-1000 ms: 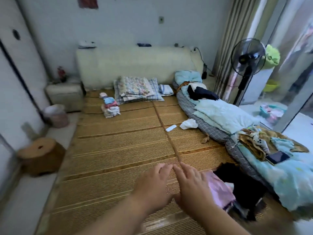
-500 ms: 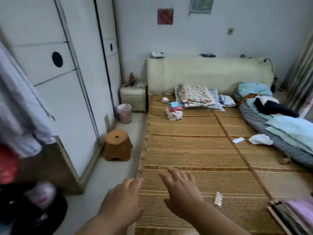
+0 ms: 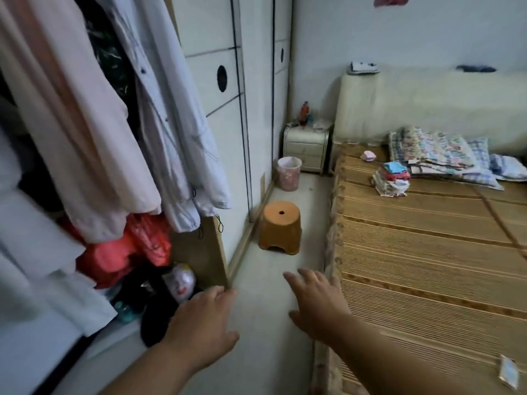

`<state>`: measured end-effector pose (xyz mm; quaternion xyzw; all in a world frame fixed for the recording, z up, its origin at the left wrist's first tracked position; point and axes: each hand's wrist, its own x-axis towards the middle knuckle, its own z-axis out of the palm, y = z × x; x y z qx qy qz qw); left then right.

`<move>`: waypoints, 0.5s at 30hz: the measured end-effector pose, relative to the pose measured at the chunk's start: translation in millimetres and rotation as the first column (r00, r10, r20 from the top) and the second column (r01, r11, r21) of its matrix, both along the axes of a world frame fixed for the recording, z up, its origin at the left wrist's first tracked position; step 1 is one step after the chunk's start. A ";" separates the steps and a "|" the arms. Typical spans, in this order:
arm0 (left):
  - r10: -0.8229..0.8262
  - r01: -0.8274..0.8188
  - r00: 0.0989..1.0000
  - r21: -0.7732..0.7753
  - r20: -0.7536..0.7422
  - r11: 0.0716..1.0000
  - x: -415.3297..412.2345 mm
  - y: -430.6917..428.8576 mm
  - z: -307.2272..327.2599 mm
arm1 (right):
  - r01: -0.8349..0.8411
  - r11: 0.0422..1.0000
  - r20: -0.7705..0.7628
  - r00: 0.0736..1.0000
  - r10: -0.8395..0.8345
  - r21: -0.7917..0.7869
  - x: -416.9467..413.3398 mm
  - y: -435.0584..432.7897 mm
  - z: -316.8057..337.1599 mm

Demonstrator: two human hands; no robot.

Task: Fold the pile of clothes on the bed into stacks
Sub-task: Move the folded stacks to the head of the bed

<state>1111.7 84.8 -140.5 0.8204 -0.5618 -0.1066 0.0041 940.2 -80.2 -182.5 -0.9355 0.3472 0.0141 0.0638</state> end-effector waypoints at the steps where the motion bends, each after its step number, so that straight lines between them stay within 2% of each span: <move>1: 0.004 -0.004 1.000 -0.003 0.002 1.000 6.9 0.1 1.4 | -0.003 1.000 0.005 1.000 0.003 -0.006 8.1 -2.9 2.0; 9: -0.040 0.041 0.999 0.030 -0.026 0.999 50.5 -65.6 -2.0 | 0.040 0.998 -0.004 0.999 -0.041 -0.042 47.4 -55.1 6.8; 15: -0.197 0.201 0.978 0.059 -0.073 0.978 72.7 -203.5 -19.2 | 0.171 0.984 -0.013 0.985 -0.172 -0.047 56.7 -159.4 -1.2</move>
